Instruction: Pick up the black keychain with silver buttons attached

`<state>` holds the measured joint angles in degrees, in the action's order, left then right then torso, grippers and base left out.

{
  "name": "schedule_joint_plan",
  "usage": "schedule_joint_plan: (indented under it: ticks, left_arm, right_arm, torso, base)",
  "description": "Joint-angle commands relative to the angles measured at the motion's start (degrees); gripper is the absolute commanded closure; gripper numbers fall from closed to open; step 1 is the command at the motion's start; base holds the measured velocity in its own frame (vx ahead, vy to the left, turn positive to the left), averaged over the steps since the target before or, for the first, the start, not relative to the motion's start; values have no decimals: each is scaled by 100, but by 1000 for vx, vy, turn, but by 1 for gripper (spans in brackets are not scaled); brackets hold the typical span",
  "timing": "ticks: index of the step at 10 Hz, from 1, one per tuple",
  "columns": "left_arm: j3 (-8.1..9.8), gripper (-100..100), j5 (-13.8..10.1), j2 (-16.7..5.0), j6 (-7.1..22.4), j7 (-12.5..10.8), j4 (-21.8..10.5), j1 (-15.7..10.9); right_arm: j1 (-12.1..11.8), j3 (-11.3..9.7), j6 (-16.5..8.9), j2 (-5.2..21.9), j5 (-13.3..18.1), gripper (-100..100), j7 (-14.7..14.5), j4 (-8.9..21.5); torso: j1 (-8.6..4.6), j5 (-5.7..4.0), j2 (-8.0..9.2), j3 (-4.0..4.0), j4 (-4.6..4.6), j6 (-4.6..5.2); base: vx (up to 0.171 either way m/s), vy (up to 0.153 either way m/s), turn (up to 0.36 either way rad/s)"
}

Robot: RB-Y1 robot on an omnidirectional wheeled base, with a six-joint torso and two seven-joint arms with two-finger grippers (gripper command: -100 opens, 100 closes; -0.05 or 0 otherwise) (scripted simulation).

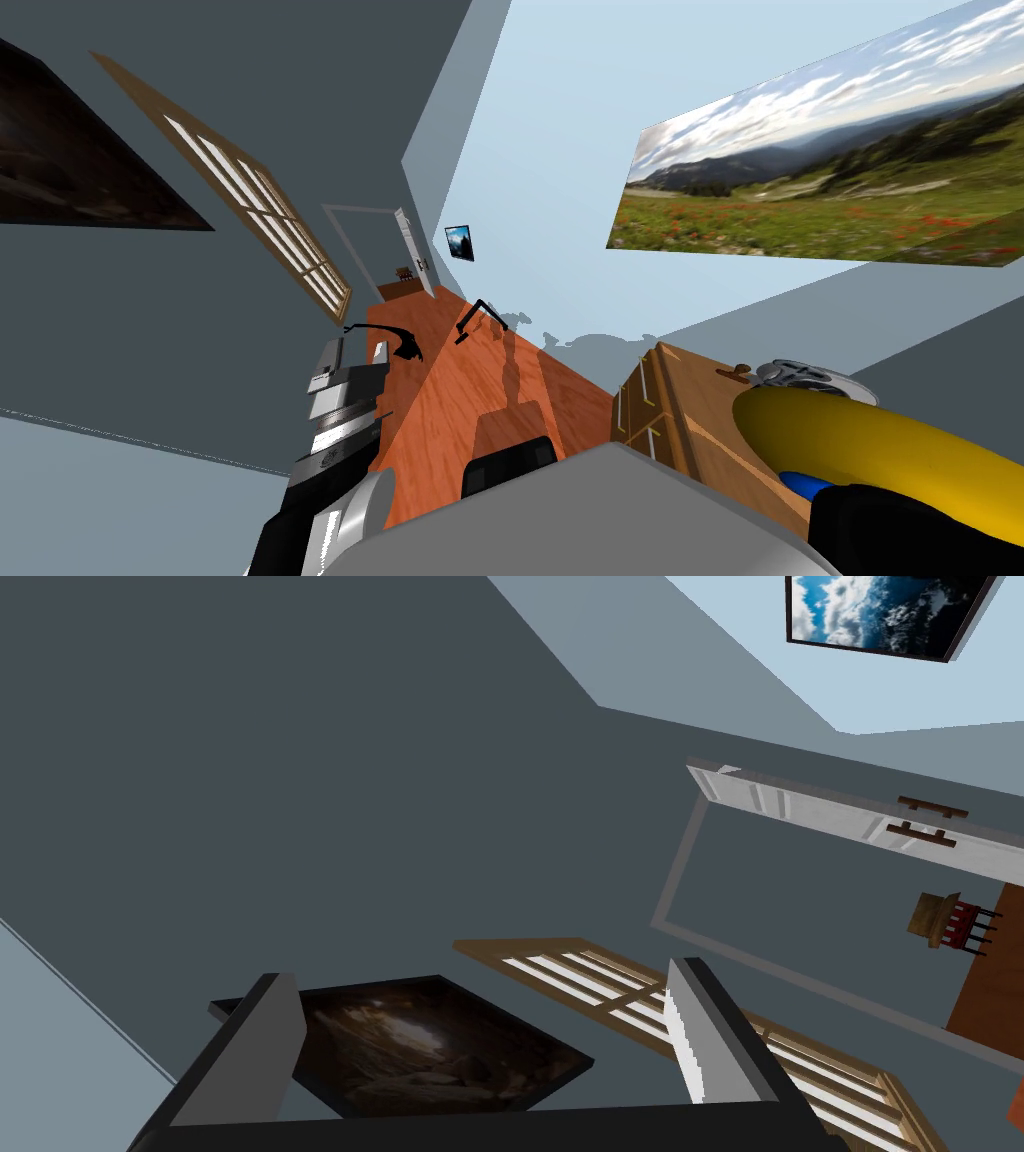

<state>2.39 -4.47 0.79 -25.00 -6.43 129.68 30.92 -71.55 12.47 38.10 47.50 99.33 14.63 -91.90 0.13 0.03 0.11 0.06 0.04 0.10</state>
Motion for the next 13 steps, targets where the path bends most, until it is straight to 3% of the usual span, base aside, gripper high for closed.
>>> schedule_joint_plan:
  ticks: [1, 3, 4, 8, 9, 10, 13]
  left_arm:
    - [0, 0, 0, 0, 0, 0, 0, 0]
    - [0, 0, 0, 0, 0, 0, 0, 0]
    - [0, 0, 0, 0, 0, 0, 0, 0]
    - [0, 0, 0, 0, 0, 0, 0, 0]
    - [0, 0, 0, 0, 0, 0, 0, 0]
    - [0, 0, 0, 0, 0, 0, 0, 0]
    - [0, 0, 0, 0, 0, 0, 0, 0]
  right_arm:
    - [120, -127, -79, -66, 3, -100, -71, 178]
    - [144, -147, -86, -79, -16, -100, -102, 228]
    - [148, -154, -96, -83, -18, 100, -113, 237]
    - [147, -154, -92, -79, -14, 100, -121, 232]
    - [147, -154, -92, -79, -14, 0, -120, 233]
    - [44, -53, -38, -30, 10, 100, -26, 63]
    - [-147, 130, 64, 62, 28, 100, 87, -225]
  torso:
    - [0, 0, 0, 0, 0, 0]
    - [1, 1, -1, -1, -1, 1]
    - [2, 1, 0, -1, 0, 2]
    - [-7, -3, 1, 1, 1, 5]
    - [-7, -3, 1, 1, 1, 4]
    - [-7, -3, 1, 1, 1, 4]
    - [-2, 0, 5, 3, 1, 7]
  base:
    - [7, -2, 71]
    - [5, -3, 38]
    - [0, 0, 0]
    - [0, 0, 0]
    - [0, 0, 0]
    - [-3, 0, -98]
    - [-7, 3, -59]
